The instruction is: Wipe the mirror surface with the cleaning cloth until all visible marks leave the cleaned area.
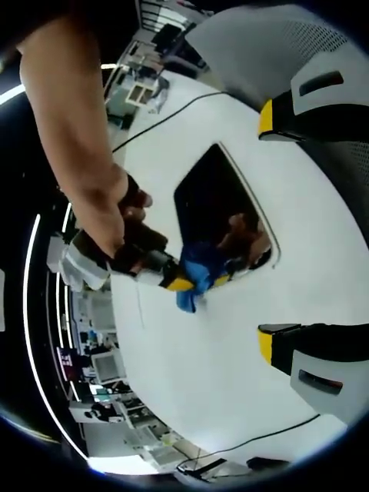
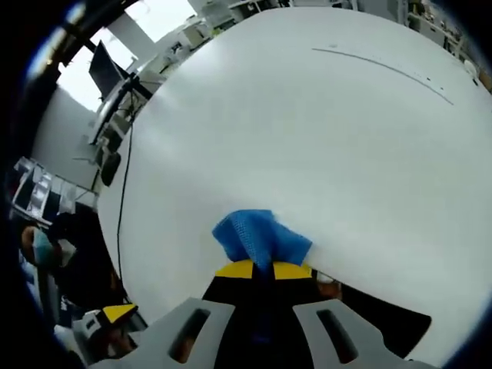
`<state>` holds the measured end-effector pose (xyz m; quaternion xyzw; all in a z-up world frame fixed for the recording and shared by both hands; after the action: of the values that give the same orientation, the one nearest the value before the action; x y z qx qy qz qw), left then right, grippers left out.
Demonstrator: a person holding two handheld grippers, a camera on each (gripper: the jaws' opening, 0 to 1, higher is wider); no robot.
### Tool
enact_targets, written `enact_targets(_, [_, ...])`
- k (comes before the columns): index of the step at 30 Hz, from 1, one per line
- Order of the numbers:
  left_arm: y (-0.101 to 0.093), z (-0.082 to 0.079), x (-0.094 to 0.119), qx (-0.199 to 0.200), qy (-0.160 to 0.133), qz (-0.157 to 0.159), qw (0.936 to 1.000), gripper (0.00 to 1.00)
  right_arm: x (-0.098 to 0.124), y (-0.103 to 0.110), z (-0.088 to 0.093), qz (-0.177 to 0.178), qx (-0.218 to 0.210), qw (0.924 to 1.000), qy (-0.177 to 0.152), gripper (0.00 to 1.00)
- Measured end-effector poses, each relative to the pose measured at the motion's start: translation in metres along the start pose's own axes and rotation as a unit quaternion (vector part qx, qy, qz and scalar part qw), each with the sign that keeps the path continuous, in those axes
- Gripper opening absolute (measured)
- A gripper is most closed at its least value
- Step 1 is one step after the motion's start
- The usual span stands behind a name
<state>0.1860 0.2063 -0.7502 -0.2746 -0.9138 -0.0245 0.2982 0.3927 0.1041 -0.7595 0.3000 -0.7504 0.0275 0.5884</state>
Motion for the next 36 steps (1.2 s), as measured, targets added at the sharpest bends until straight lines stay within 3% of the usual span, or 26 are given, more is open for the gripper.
enact_targets(20, [0.001,-0.001,0.000,-0.001,-0.002,-0.003,1.0000,0.99,-0.005,0.006,0.017,0.000,0.016,0.9999,0.001,0.01])
enact_targets(36, [0.001,-0.001,0.000,-0.004,-0.001,-0.004,1.0000,0.99,0.001,0.028,0.040,-0.018,0.045,0.9987,0.018,0.01])
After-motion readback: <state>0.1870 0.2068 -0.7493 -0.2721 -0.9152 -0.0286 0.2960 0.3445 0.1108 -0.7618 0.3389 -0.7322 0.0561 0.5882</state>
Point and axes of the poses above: the point that each gripper's makers call its tool centre point, and the gripper's own axes: x roughly backward along the fingers, y roughly to its left, z roughly out of its underside, the point moved 10 cm from there along x, roughly backward along the fingers, and after that the axes turned 1 degree about -z, right-handed, at the moved point
